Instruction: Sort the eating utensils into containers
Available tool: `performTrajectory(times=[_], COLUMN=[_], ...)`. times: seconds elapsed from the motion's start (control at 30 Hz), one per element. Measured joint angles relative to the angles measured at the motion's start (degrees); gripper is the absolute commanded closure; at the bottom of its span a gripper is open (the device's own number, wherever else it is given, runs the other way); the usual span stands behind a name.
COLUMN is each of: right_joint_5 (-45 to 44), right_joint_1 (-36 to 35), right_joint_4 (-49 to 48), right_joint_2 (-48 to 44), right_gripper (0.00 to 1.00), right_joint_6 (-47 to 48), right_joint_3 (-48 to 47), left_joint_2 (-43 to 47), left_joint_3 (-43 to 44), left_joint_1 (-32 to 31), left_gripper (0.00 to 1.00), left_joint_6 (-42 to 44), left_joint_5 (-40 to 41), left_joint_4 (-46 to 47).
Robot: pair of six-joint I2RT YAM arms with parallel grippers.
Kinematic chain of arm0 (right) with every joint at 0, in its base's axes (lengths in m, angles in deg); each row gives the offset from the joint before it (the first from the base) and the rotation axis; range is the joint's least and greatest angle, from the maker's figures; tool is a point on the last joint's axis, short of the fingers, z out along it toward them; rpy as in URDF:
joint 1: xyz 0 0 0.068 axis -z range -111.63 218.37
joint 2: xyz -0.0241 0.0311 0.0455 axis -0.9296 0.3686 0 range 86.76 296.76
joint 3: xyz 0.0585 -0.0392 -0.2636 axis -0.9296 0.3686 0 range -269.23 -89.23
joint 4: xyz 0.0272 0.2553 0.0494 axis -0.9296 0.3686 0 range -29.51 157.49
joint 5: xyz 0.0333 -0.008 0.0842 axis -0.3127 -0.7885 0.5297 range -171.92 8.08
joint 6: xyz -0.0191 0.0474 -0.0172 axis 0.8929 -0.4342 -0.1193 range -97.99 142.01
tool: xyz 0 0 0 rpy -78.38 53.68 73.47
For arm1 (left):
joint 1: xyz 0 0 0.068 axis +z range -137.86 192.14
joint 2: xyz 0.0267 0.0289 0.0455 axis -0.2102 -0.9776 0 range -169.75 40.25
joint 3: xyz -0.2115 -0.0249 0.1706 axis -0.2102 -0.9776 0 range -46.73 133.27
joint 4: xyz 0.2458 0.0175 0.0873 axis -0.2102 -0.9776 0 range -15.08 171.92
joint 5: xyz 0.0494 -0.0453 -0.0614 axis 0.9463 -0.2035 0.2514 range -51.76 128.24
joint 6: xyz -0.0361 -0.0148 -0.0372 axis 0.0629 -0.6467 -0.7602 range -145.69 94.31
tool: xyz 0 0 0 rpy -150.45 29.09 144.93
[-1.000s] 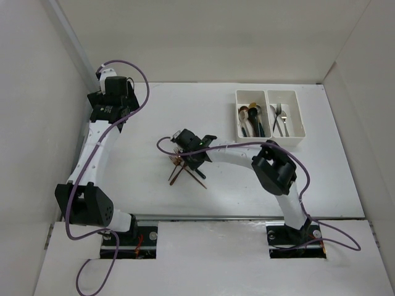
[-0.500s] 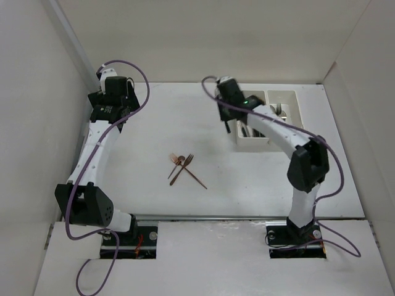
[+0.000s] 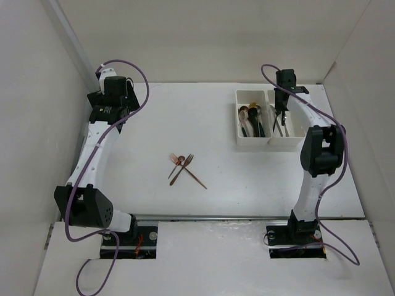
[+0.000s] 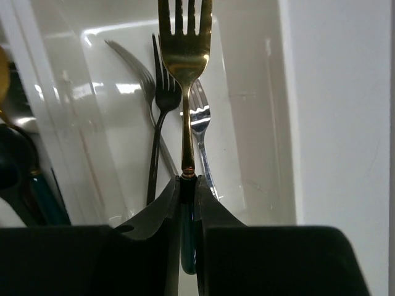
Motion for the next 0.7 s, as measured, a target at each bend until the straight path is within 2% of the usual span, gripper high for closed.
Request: performTrajectory(times=[0.07, 0.2, 0.27, 0.33, 0.47, 0.6, 0.7], right_joint_5=[-0.1, -0.5, -0.8, -1.0, -1.4, -1.6, -1.1], right_joint_1=[0.2, 0.1, 0.1, 0.2, 0.3, 0.3, 0.3], right_joint_4=[0.2, 0.3, 0.2, -0.1, -0.1, -0.1, -0.2], right_joint_2=[2.0, 3.5, 3.5, 3.5, 3.5, 3.5, 2.6], right_gripper=[0.77, 0.66, 0.61, 0.51, 0.47, 0.46, 0.46], right_joint_6=[0.2, 0.4, 0.6, 0.6, 0.7, 0.1, -0.9], right_joint_3=[0.6, 0.6, 0.4, 0.2, 0.1, 0.1, 1.0], left_joint_2=[0.0, 0.4, 0.7, 0.7, -1.0, -3.0, -3.2], left_joint_3=[0.0, -1.2, -2.5, -3.8, -7.0, -14.6, -19.8], left_joint_1=[0.0, 0.1, -0.2, -2.1, -10.3, -18.8, -23.1], left_gripper=[0.0, 0.14, 0.15, 0.17, 0.23, 0.28, 0.44], left_joint_6=[0.1, 3.5, 7.0, 10.6, 17.3, 23.1, 25.6], left_joint_5=[-0.2, -5.9, -11.4, -16.5, -26.0, -31.1, -31.6], left_joint_4=[0.0, 0.8, 0.5, -0.2, -2.8, -4.4, -6.1])
